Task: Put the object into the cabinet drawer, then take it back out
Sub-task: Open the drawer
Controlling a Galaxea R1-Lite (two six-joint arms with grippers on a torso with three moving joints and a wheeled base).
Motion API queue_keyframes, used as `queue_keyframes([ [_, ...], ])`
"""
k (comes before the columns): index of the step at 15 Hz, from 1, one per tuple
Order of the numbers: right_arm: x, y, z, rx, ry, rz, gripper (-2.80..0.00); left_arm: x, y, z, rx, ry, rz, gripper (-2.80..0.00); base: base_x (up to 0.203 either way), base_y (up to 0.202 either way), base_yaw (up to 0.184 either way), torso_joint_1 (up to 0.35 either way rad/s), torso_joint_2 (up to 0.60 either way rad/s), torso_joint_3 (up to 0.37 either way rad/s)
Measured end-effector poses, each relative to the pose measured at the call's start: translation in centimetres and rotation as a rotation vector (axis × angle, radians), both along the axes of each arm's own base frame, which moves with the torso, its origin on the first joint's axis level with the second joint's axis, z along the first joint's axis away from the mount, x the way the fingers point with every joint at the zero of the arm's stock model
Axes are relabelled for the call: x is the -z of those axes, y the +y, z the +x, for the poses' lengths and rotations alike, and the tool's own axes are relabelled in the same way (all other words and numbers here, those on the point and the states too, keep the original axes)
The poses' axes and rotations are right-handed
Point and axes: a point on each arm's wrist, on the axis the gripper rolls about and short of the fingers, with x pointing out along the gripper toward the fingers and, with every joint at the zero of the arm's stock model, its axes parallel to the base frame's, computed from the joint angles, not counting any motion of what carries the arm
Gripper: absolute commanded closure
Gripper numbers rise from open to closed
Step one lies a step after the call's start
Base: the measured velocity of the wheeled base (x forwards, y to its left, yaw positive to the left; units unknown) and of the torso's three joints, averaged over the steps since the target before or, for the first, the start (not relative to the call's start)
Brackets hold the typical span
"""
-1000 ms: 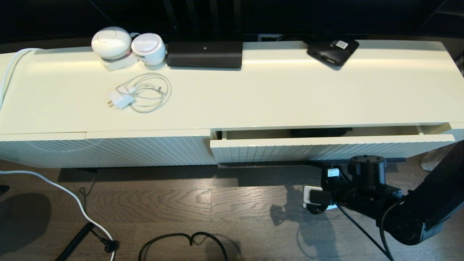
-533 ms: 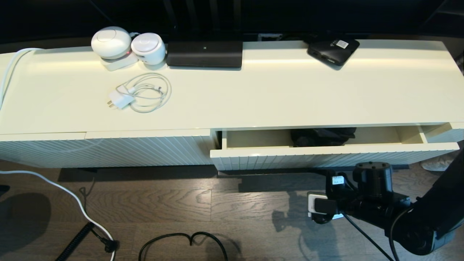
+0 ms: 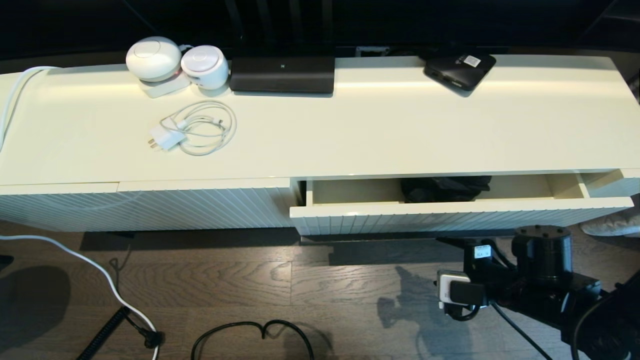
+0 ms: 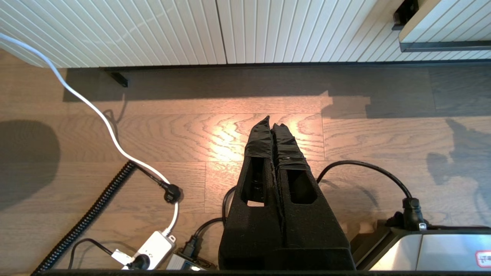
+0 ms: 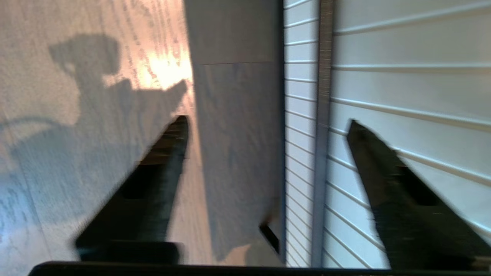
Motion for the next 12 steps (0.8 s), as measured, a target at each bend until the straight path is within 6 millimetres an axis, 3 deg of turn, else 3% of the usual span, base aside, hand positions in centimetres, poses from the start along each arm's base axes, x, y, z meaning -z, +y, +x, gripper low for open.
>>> queue_keyframes([
  [3,-2.7,-0.8,-2.6,0.003,-0.057,0.023,0.00,0.0,0.0,0.0,0.000,0.000,0.000,0.00,0.000,0.000,0.000,0.000,0.00,0.000],
  [9,-8.4,-2.9,-10.0,0.030,-0.225,0.066,0.00,0.0,0.0,0.0,0.000,0.000,0.000,0.00,0.000,0.000,0.000,0.000,0.00,0.000],
  [12,-11.6,-3.6,-11.7,0.063,-0.310,0.089,0.00,0.0,0.0,0.0,0.000,0.000,0.000,0.00,0.000,0.000,0.000,0.000,0.00,0.000],
])
